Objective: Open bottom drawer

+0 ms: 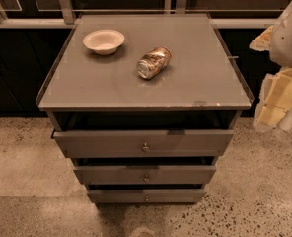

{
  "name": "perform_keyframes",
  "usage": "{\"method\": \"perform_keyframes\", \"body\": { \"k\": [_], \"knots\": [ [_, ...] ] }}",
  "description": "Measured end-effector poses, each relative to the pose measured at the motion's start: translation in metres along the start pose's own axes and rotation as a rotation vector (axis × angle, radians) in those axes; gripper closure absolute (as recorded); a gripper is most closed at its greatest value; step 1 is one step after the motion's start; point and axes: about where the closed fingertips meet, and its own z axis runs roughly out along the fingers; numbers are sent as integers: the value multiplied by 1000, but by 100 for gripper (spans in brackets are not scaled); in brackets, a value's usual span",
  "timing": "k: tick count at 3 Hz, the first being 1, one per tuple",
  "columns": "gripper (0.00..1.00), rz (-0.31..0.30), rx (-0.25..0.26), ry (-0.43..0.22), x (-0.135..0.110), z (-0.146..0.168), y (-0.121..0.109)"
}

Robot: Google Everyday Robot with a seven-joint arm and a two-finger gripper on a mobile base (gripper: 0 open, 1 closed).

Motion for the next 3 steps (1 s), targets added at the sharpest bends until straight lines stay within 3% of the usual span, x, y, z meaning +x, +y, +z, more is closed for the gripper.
{"method": "perform_keyframes", "body": {
  "k": [1, 2, 3],
  "knots": [
    [0, 0, 0, 0, 0, 0, 0],
    [0, 26, -7, -46, 9, 12, 8],
    [0, 26, 11, -161, 2, 22, 44]
  ]
}}
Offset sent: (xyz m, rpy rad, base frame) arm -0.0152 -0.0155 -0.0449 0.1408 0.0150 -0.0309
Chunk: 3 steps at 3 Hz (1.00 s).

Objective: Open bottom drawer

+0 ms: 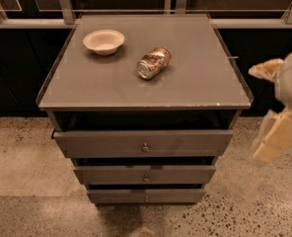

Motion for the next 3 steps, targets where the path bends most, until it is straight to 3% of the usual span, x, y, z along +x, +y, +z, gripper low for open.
{"method": "perform_keyframes", "body": {
  "k": [1, 2, 3],
  "knots": [
    [0, 24, -2, -136, -6, 37, 43],
    [0, 94, -69, -306, -11, 114, 86],
    [0, 248, -198, -414, 4, 218, 136]
  ]
}}
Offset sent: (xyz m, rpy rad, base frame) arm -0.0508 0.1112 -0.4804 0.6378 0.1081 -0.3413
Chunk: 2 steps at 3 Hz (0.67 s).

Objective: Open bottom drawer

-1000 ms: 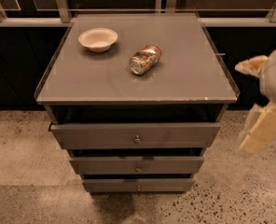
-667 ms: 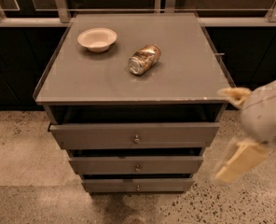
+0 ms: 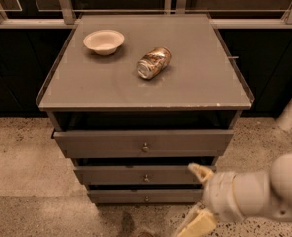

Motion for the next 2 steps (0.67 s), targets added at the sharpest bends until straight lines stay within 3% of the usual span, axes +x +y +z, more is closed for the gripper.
{"method": "perform_keyframes", "body": {
  "k": [1, 2],
  "knots": [
    [0, 95, -41, -5, 49, 41, 14],
    [0, 112, 9, 55, 58, 45, 3]
  ]
}}
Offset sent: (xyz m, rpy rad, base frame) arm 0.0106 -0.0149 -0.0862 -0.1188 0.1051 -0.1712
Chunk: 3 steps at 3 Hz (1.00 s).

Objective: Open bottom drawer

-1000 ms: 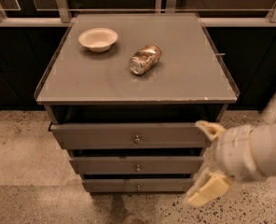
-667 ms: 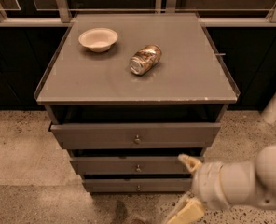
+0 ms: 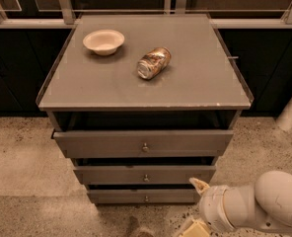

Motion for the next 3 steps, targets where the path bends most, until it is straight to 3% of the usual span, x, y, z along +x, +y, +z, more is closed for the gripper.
{"method": "perform_keyframes", "body": {
  "k": [1, 2, 3],
  "knots": [
    [0, 34, 42, 102, 38, 35, -21],
    [0, 15, 90, 164, 77, 77, -46],
    [0, 17, 160, 119, 96, 113, -78]
  ]
}}
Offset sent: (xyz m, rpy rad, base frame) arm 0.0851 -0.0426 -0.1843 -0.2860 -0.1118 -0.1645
